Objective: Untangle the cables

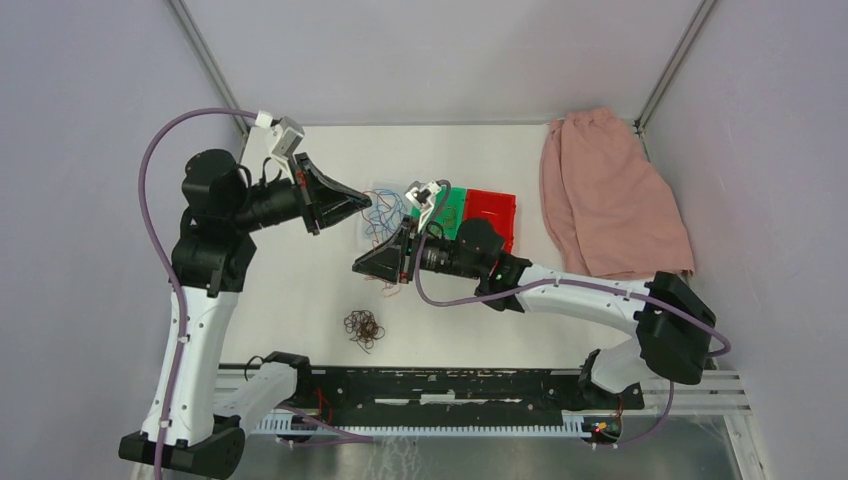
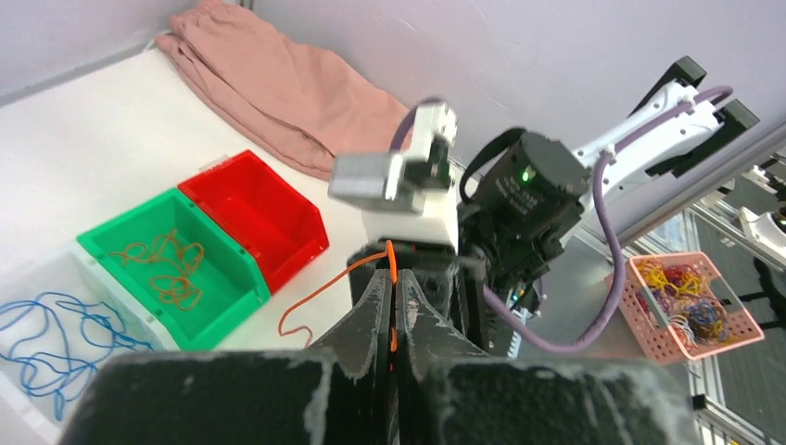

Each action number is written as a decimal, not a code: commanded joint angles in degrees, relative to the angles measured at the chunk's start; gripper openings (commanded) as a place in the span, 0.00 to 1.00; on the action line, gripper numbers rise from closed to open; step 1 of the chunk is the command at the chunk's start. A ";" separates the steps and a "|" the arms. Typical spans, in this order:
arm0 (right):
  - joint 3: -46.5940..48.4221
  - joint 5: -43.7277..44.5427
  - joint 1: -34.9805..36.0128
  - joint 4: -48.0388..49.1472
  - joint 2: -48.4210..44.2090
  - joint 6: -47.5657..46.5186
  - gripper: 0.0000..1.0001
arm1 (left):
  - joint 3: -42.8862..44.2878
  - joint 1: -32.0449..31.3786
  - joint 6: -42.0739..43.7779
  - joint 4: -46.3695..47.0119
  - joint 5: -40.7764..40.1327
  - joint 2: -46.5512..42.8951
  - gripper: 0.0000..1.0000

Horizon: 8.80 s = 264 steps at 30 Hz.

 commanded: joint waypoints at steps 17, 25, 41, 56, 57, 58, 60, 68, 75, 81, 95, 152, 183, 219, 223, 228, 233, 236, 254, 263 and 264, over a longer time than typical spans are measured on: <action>-13.82 3.69 0.57 0.34 -4.65 -0.81 0.26 | 14.71 -0.02 1.99 9.56 -7.65 9.75 0.03; -17.41 19.56 -3.13 -17.22 -19.00 -2.50 0.49 | 7.46 -0.56 1.09 10.06 -4.78 10.50 0.03; -16.27 42.18 -6.96 -46.61 -32.95 -4.24 0.51 | 9.48 -6.86 4.83 12.77 -4.40 23.98 0.03; -14.08 45.21 -7.08 -58.50 -37.40 -6.21 0.52 | 17.26 -9.43 15.51 8.56 -8.45 43.05 0.03; -13.77 45.27 -7.12 -59.28 -37.42 -6.48 0.51 | 17.90 -9.79 17.59 6.93 -10.14 44.46 0.03; -13.37 45.32 -7.06 -59.97 -37.49 -6.63 0.52 | 18.26 -10.36 19.18 5.62 -11.75 45.71 0.03; -12.94 45.29 -7.14 -61.16 -37.60 -7.16 0.52 | 18.33 -11.05 20.26 4.87 -13.21 47.74 0.03; -12.40 45.50 -7.25 -63.49 -37.89 -7.37 0.52 | 13.60 -13.69 21.39 9.86 -19.87 51.51 0.03; -12.81 45.29 -7.49 -63.71 -37.56 -6.71 0.53 | 13.65 -14.67 20.65 12.06 -22.01 54.57 0.03; -11.83 44.69 -7.67 -65.04 -37.43 -7.49 0.53 | 12.85 -15.28 20.58 11.89 -27.71 55.29 0.03; -9.56 40.80 -7.93 -68.42 -36.90 -8.80 0.55 | 13.04 -17.27 26.90 3.00 -30.37 57.09 0.50; 26.93 33.01 -13.04 -65.87 8.81 -27.73 0.00 | -13.26 10.29 54.28 -25.51 -26.56 7.46 0.99; 6.32 26.78 -12.33 -47.95 -4.39 -19.63 0.54 | -31.42 1.97 72.99 -30.62 -19.37 9.45 0.84; 1.51 5.76 -0.66 -19.41 11.95 -6.76 0.63 | -21.56 -4.10 67.99 -35.77 -13.70 4.04 0.03; 0.46 7.43 -0.13 -19.68 13.16 -6.44 0.62 | -25.88 -4.19 71.93 -36.42 -20.74 2.15 0.18; -1.58 10.12 -0.15 -20.88 11.46 -5.72 0.62 | -33.61 -4.08 75.24 -34.77 -27.40 2.60 0.44; -2.72 12.10 -0.17 -22.87 8.68 -6.00 0.60 | -36.08 -4.04 75.05 -28.87 -28.05 3.63 0.55; -3.91 13.38 -0.13 -23.28 6.75 -5.67 0.58 | -36.74 -4.04 76.33 -25.96 -28.27 5.58 0.56; -7.63 18.02 -0.34 -25.77 -2.15 -5.33 0.51 | -30.25 -4.13 74.17 -27.43 -23.23 11.20 0.18; -2.55 17.26 0.04 -23.98 -2.55 -14.55 0.60 | -15.41 -4.20 65.21 -35.73 -17.42 0.18 0.03; -2.61 17.40 0.25 -23.15 -2.94 -15.87 0.61 | -14.52 -4.14 64.35 -36.27 -16.89 -0.44 0.03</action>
